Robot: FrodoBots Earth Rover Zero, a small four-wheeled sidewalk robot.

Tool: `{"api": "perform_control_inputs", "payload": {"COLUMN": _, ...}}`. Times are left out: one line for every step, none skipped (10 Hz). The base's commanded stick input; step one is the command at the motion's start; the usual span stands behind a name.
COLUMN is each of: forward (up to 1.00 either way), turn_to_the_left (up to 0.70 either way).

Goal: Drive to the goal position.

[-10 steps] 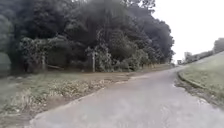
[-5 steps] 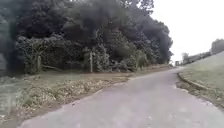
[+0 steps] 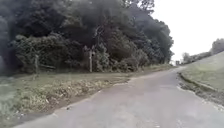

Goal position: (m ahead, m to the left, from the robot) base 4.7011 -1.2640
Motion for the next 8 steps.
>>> {"api": "perform_control_inputs", "payload": {"forward": 0.45, "turn_to_the_left": -0.27}}
{"api": "perform_control_inputs", "payload": {"forward": 0.46, "turn_to_the_left": -0.27}}
{"api": "perform_control_inputs", "payload": {"forward": 0.55, "turn_to_the_left": -0.22}}
{"api": "perform_control_inputs", "payload": {"forward": 0.65, "turn_to_the_left": -0.17}}
{"api": "perform_control_inputs", "payload": {"forward": 0.45, "turn_to_the_left": -0.22}}
{"api": "perform_control_inputs", "payload": {"forward": 0.45, "turn_to_the_left": -0.2}}
{"api": "perform_control_inputs", "payload": {"forward": 0.45, "turn_to_the_left": -0.17}}
{"api": "perform_control_inputs", "payload": {"forward": 0.45, "turn_to_the_left": -0.05}}
